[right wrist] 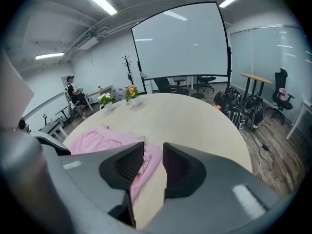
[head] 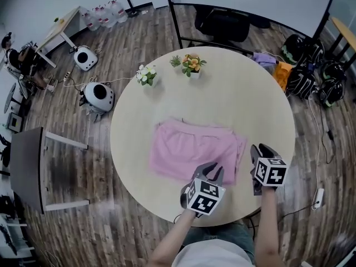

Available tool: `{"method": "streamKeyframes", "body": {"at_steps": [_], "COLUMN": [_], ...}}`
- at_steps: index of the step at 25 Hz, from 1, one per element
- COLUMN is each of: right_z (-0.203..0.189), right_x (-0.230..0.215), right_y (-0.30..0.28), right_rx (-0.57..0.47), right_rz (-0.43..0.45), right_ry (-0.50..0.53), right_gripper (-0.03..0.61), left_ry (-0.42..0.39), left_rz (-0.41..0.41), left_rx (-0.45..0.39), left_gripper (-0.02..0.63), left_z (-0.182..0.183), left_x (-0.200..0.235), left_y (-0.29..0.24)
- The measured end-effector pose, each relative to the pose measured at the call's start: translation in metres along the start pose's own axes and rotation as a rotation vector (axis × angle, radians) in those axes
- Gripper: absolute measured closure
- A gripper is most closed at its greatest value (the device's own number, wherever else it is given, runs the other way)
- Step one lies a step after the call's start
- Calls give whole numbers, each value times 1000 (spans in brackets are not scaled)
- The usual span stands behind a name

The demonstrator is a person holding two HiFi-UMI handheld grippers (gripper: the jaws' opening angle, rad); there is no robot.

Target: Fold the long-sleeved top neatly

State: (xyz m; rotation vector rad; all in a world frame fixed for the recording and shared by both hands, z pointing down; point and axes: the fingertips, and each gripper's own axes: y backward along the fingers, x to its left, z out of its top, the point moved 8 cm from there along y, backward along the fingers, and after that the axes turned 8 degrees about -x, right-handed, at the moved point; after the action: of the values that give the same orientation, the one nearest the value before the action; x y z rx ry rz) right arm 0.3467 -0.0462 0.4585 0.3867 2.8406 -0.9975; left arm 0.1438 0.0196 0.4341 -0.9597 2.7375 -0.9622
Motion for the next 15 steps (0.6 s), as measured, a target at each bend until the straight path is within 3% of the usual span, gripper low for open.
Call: {"method": "streamKeyframes", "body": {"at_steps": [10, 15], "right_z": [3, 0], "right_x": [-4, -6], "right_y": [-17, -26], "right_rx": [7, 22], "right_rz": [48, 72], "right_ry": [16, 7], "right_gripper": [393, 374], "left_ry": [-18, -28], "left_rz": [-46, -82], "left_rx": [80, 151], "left_gripper": [534, 458], "left_z": [-16, -29], "left_x": [-37, -53], "left_y": [-36, -56]}}
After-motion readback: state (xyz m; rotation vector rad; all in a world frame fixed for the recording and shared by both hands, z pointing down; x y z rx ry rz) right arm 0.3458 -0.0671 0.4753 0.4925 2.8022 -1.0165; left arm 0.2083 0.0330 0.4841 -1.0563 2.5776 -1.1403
